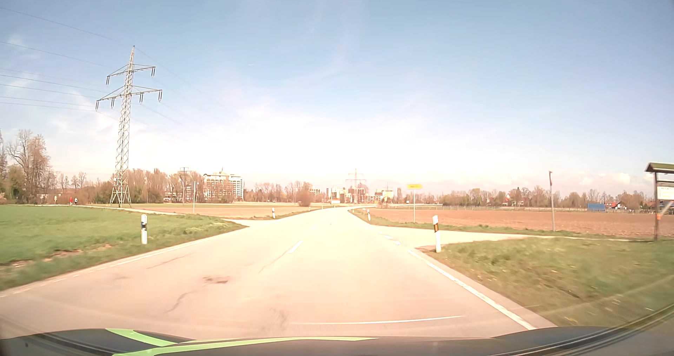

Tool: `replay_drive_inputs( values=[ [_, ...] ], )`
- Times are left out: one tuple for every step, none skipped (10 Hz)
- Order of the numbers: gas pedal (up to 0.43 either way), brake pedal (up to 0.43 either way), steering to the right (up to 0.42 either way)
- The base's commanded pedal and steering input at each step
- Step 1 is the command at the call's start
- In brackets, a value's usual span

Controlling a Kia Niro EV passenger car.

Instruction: Follow the waypoints while adhering to traffic rules and regulations

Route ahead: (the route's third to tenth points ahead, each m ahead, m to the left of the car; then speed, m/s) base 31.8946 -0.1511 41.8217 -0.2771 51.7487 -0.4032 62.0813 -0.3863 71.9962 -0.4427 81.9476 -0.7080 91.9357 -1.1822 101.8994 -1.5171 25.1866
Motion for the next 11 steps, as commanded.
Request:
replay_drive_inputs(
  values=[
    [0.26,0.0,0.003],
    [0.26,0.0,0.004],
    [0.26,0.0,0.004],
    [0.26,0.0,0.003],
    [0.26,0.0,0.004],
    [0.26,0.0,0.003],
    [0.26,0.0,0.003],
    [0.26,0.0,0.003],
    [0.26,0.0,0.003],
    [0.26,0.0,0.003],
    [0.26,0.0,0.003]
  ],
)
